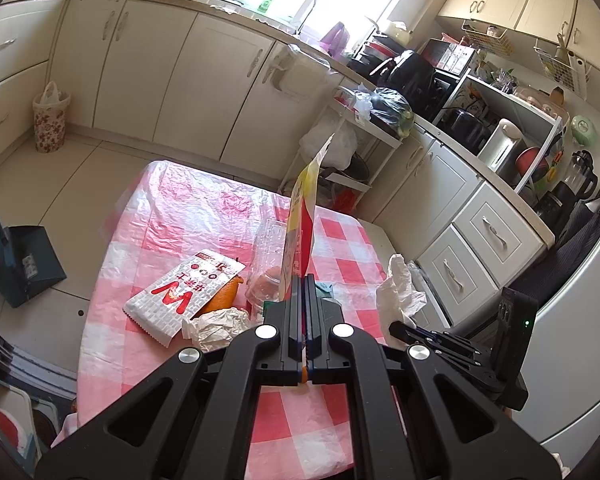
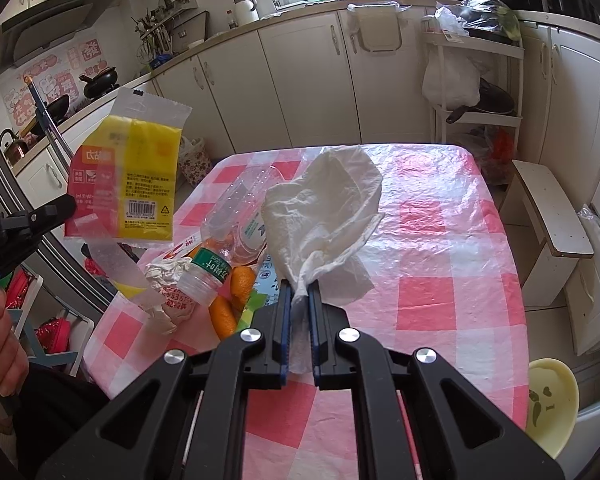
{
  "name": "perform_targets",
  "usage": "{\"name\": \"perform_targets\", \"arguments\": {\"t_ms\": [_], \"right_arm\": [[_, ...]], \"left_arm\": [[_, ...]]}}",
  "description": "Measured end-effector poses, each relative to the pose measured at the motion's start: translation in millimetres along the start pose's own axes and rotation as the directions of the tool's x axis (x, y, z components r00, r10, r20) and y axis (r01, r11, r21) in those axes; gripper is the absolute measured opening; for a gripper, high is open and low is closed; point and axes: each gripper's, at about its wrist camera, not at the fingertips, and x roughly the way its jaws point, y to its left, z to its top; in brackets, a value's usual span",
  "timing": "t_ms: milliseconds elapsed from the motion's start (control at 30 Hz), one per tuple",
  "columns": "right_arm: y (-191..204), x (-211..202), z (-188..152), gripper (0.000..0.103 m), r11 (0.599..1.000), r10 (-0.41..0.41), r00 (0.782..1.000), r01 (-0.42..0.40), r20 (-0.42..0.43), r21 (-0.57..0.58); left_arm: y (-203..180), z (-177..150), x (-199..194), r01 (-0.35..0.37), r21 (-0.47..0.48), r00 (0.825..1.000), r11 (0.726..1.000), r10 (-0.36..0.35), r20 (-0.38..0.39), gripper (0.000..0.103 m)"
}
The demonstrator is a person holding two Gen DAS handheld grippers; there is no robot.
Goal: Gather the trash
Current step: 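Lift the wrapper with the left tool while the right tool lifts the tissue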
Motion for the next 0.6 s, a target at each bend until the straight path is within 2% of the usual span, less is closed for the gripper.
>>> {"name": "perform_targets", "arguments": {"t_ms": [600], "right_arm": [[-0.2,-0.7,0.2,0.009,1.0,0.004,1.0,-0.004,0.003,0.001]], "left_arm": [[-2.4,-0.2,0.3,0.002,0.003,1.0,1.0,-0.002,0.001,0.001]]}}
